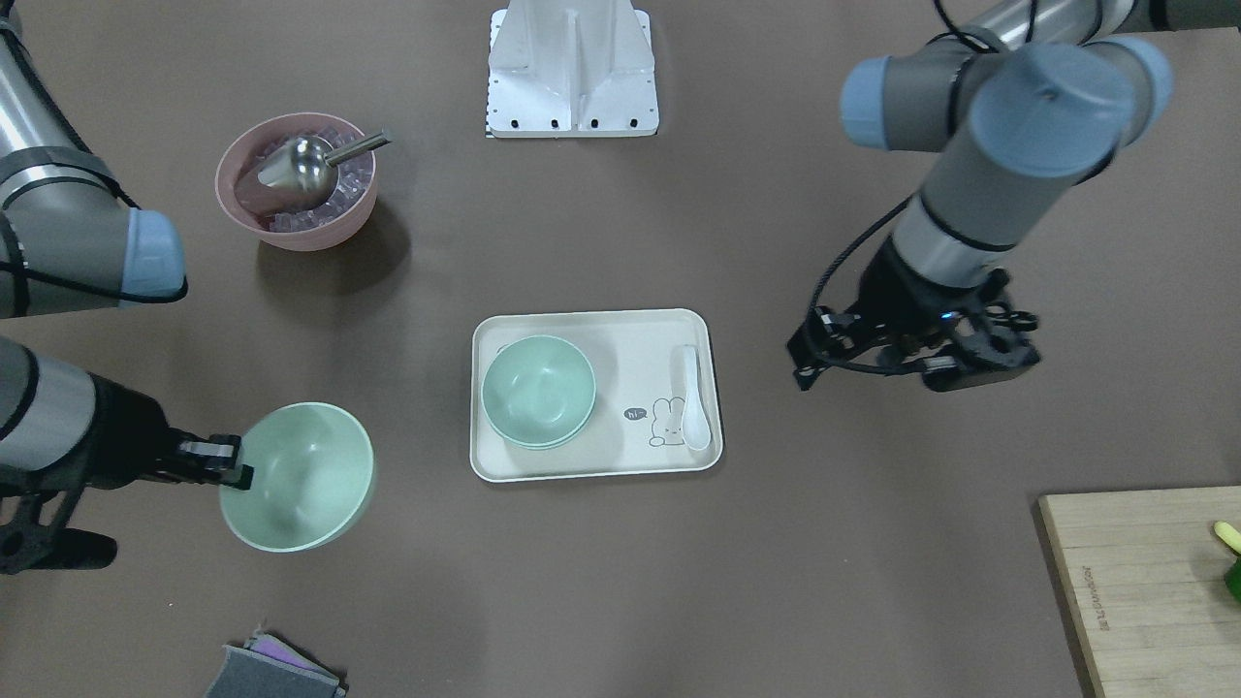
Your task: Stack green bowls together
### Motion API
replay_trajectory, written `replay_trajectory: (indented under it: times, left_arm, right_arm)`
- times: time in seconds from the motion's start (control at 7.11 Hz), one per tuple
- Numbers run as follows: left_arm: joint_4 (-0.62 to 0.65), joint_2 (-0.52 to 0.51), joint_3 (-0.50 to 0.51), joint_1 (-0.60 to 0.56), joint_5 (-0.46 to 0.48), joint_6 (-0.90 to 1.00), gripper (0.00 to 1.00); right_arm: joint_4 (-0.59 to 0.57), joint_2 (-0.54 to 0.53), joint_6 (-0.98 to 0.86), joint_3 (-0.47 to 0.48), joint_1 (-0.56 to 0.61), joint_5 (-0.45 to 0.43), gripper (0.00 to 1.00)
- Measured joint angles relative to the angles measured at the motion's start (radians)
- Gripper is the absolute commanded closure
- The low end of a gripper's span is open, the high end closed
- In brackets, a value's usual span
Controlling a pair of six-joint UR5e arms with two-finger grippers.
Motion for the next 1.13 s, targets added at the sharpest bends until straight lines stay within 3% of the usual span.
replay_trajectory:
  times: [0.42,1.13]
  left_arm:
    - [0.020,0.118,-0.039,-0.154,-0.099,0.205,0.02]
    - [0.020,0.118,-0.008,-0.169,-0.107,0.223,0.02]
  right_arm:
    - [0.000,0.108,0.150,0.015,-0.168,-0.074,1.00]
    - [-0.023,0.105,0.172,0.026,-0.289,-0.145,1.00]
